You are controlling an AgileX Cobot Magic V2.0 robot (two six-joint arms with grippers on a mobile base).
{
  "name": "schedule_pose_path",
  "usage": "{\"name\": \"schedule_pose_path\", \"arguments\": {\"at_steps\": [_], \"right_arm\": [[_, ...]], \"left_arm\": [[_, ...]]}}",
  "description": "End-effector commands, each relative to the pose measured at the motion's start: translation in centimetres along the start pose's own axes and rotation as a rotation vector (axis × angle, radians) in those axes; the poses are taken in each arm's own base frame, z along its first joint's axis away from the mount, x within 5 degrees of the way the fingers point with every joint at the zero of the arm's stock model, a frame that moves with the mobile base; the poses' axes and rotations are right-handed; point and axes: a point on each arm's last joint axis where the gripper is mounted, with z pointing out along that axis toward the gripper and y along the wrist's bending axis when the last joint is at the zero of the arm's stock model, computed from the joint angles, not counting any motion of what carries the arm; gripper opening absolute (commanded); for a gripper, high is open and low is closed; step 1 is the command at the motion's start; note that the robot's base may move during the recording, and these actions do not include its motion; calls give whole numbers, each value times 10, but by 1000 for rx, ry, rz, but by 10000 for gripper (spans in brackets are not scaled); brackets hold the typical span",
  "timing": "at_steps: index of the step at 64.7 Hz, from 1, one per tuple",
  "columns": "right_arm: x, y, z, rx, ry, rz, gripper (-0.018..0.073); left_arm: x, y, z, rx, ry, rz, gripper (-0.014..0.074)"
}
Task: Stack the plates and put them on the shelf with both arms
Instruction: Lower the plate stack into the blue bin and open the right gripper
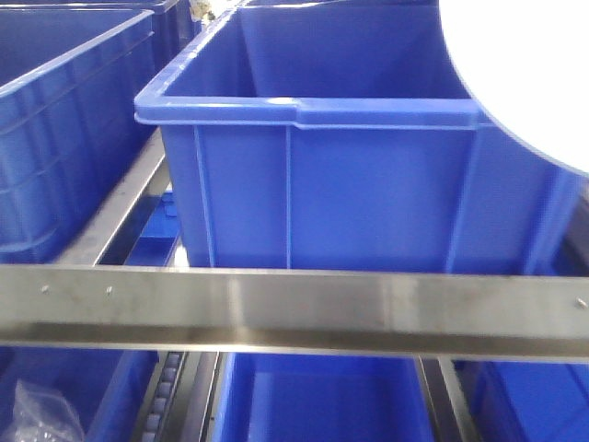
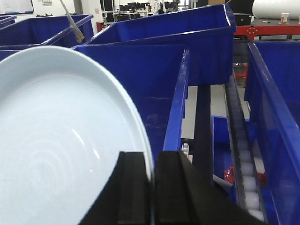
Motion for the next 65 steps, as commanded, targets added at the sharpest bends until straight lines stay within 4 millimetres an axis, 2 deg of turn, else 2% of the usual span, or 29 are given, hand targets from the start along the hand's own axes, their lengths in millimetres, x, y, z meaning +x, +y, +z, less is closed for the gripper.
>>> {"name": "schedule_pose_path", "arguments": {"at_steps": [1, 65], "right_arm": [[-20, -1, -1, 19, -128, 3, 48], [-20, -1, -1, 19, -128, 3, 48]], "left_arm": [[-17, 2, 0, -15, -99, -6, 82], [-17, 2, 0, -15, -99, -6, 82]]}}
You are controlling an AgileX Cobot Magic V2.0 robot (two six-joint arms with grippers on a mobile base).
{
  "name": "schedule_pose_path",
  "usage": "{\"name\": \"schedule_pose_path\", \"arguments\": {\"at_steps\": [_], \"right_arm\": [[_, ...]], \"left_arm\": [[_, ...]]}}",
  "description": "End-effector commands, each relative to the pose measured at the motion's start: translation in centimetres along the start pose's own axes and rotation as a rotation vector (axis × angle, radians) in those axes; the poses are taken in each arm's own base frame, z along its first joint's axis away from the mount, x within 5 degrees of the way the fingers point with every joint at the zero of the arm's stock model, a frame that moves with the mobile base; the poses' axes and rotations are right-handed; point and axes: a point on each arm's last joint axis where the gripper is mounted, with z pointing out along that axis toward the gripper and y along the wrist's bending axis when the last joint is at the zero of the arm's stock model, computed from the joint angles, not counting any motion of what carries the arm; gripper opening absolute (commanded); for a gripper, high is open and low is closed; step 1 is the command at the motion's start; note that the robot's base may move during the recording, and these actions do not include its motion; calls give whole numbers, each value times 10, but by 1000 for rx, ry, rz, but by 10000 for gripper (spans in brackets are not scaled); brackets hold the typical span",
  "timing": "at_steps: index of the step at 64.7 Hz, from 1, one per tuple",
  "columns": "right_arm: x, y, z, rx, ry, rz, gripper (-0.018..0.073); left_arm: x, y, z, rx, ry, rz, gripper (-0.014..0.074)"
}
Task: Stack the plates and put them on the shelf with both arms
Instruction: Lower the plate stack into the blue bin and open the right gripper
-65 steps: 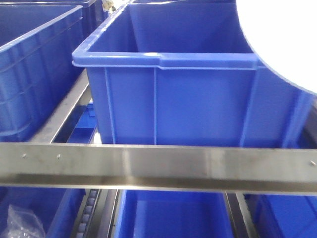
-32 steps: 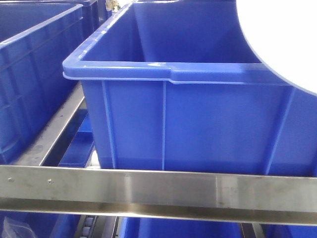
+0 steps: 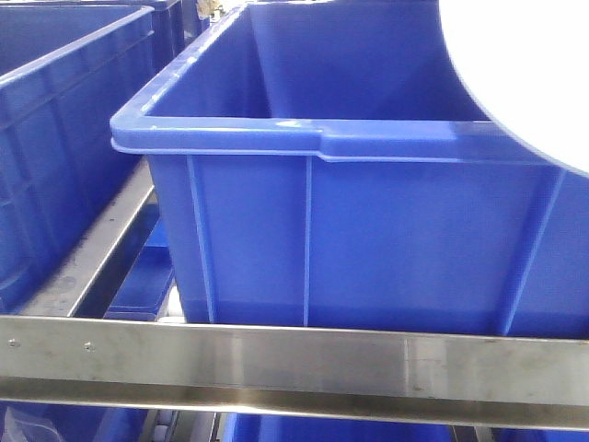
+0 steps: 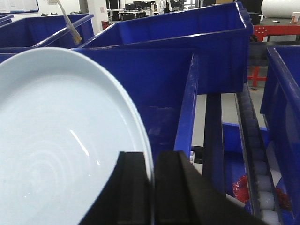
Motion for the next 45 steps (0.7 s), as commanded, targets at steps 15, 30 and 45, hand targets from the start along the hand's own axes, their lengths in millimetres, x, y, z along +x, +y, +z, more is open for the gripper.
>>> {"name": "schedule_pose_path", "arguments": {"at_steps": [15, 30, 45], "right_arm": [[-21, -1, -2, 22, -145, 3, 48], [-39, 2, 11, 7, -82, 3, 52], [-67, 6, 77, 9, -6, 3, 52]], "left_arm": [[-17, 2, 0, -15, -99, -6, 82], [-17, 2, 0, -15, -99, -6, 82], [-17, 2, 0, -15, -99, -6, 82]]}}
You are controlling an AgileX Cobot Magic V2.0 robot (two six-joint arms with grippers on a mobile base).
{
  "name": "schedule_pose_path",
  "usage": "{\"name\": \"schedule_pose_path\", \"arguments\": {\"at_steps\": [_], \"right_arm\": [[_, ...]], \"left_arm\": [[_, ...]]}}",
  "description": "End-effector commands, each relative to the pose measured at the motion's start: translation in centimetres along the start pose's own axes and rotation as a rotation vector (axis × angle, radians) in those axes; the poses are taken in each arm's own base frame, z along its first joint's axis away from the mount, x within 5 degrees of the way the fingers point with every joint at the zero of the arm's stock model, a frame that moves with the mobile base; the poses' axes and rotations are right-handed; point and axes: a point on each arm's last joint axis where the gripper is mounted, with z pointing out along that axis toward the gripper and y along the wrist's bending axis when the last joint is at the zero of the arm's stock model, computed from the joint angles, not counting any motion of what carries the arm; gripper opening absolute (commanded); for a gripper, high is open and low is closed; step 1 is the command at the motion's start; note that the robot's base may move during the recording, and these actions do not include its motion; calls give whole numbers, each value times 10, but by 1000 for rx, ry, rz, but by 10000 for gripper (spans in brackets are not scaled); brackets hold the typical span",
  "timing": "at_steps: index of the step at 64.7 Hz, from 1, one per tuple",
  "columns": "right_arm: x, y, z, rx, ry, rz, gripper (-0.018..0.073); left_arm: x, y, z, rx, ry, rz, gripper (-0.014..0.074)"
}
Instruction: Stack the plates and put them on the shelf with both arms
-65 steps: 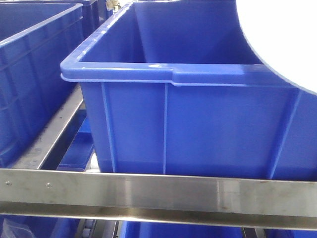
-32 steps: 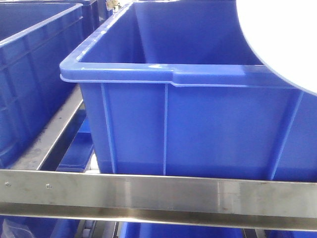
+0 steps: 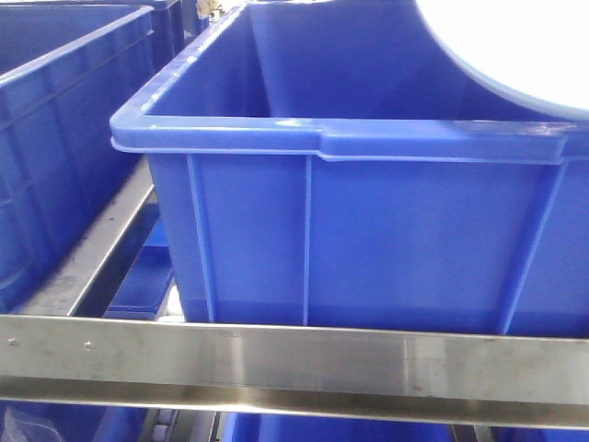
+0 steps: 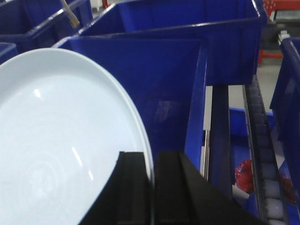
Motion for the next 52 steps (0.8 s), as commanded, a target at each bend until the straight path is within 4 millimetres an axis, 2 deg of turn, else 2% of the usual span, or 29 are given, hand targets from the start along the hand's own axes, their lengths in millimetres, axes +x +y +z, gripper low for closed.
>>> {"name": "schedule_pose_path", "arguments": {"at_steps": [1, 11, 16, 24, 34, 42, 52], "right_arm": [[-32, 3, 21, 1, -133, 3, 52], [-50, 20, 63, -54, -169, 0, 75], [-48, 29, 91, -74, -132, -4, 141], [-45, 30, 117, -56, -154, -6, 274], [-45, 29, 123, -46, -188, 11, 375], [-44, 30, 121, -52, -158, 10, 377], [-50, 28, 109, -53, -176, 11, 351]], "left_arm": [[-17, 2, 0, -15, -99, -6, 82], [-17, 2, 0, -15, -99, -6, 82], [-17, 2, 0, -15, -99, -6, 82], [-17, 2, 0, -15, -99, -6, 82], [-17, 2, 0, -15, -99, -6, 82], [-17, 2, 0, -15, -99, -6, 82], [-17, 2, 0, -15, -99, -6, 82]]}}
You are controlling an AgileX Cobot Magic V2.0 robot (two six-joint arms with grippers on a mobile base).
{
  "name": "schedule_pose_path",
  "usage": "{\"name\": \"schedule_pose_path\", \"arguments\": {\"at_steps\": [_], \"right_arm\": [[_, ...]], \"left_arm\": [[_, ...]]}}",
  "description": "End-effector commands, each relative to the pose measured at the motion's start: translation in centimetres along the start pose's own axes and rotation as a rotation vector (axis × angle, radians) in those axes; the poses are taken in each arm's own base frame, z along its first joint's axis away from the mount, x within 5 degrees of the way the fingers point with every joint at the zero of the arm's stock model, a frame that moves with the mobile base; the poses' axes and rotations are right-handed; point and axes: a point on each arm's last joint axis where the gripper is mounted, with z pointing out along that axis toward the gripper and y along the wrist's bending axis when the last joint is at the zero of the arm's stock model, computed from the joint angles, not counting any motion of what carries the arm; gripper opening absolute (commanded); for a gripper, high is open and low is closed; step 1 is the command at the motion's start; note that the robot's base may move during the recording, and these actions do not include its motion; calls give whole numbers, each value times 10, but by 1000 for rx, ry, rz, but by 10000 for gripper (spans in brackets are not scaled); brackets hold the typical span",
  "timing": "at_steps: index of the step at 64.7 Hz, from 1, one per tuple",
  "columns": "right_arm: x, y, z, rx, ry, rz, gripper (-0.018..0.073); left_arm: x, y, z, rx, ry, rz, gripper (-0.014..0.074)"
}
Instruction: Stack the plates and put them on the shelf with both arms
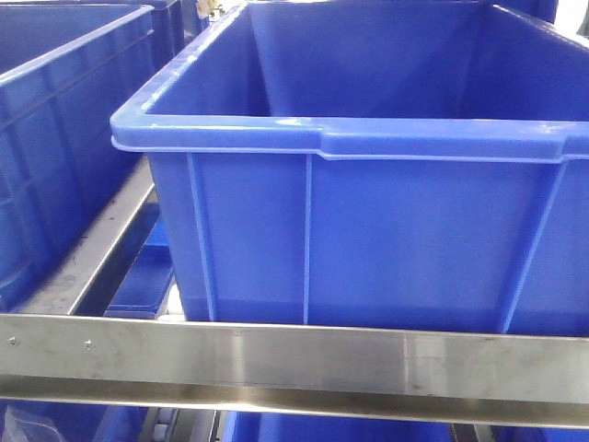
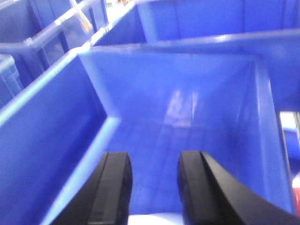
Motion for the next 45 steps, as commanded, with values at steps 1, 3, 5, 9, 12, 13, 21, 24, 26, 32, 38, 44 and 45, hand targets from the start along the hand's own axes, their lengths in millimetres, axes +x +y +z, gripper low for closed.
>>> {"name": "schedule_pose_path", "arguments": {"at_steps": [1, 3, 5, 9, 12, 13, 21, 24, 26, 32, 38, 44, 45], "right_arm": [[-29, -1, -14, 8, -145, 1, 338], [-30, -3, -18, 10, -146, -6, 306], [-28, -4, -22, 14, -145, -23, 262], [-22, -9, -31, 30, -140, -53, 168], [-17, -13, -39, 45, -132, -56, 92], [-15, -14, -44, 48, -129, -56, 63], [1, -19, -75, 62, -119, -57, 53], [9, -19, -89, 57, -114, -61, 53], [13, -20, -99, 54, -119, -60, 53], [25, -20, -125, 44, -133, -59, 53], [35, -19, -148, 26, -129, -58, 53], [40, -18, -171, 7, -162, -58, 53], [40, -18, -174, 4, -168, -58, 53]], "left_arm": [[-17, 2, 0, -15, -99, -6, 82], [-17, 2, 0, -15, -99, -6, 82], [-17, 2, 0, -15, -99, -6, 82], [-17, 2, 0, -15, -99, -6, 82], [-17, 2, 0, -15, -99, -6, 82], [-17, 2, 0, -15, -99, -6, 82], [-17, 2, 0, -15, -99, -6, 82], [-17, 2, 0, -15, -99, -6, 82], [-17, 2, 0, -15, -99, -6, 82], [-17, 2, 0, -15, -99, -6, 82], [-17, 2, 0, -15, -99, -6, 82], [-17, 2, 0, -15, -99, -6, 82], [-17, 2, 0, -15, -99, -6, 82]]}}
